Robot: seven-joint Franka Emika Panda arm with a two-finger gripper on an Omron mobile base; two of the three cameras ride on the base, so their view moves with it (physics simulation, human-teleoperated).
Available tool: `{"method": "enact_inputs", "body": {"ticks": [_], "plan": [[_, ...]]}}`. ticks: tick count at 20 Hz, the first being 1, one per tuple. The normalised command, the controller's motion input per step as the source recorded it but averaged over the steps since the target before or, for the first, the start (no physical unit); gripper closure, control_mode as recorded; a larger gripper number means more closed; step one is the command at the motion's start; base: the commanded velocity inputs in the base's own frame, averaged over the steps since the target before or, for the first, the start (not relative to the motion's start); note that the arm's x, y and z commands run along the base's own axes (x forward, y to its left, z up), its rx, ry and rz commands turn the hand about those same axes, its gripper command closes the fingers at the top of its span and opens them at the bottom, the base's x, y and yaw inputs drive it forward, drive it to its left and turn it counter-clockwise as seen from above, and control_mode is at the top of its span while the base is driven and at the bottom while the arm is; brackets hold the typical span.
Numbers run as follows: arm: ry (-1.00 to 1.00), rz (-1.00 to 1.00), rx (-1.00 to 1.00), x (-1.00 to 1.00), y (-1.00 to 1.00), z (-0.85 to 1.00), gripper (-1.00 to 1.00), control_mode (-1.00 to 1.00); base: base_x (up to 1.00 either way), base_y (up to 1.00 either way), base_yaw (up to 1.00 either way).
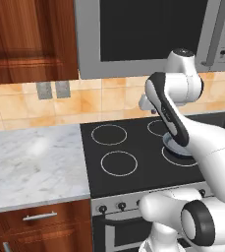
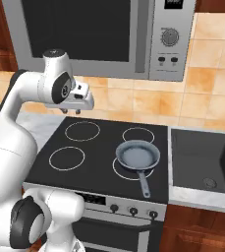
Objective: Pick up the butter stick and place it in the pan. Then turn on the burner for the pan.
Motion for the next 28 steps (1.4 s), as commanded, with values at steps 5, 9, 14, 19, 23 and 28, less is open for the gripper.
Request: {"method": "enact_inputs", "body": {"ticks": [5,9,14,19,23,28], "plan": [[-0.02,0.00,0.00,-0.02,0.00,0.00,-1.00,1.00,-0.30,-0.06,-0.01],[0.00,0.00,0.00,0.00,0.00,0.00,-1.00,1.00,-0.73,-0.41,-0.04],[0.00,0.00,0.00,0.00,0.00,0.00,-1.00,1.00,-0.61,-0.71,-0.01],[0.00,0.00,0.00,0.00,0.00,0.00,-1.00,1.00,-0.41,-0.94,0.00],[0.00,0.00,0.00,0.00,0.00,0.00,-1.00,1.00,-0.20,-1.00,0.00],[0.00,0.00,0.00,0.00,0.00,0.00,-1.00,1.00,-0.14,-1.00,0.00]]}}
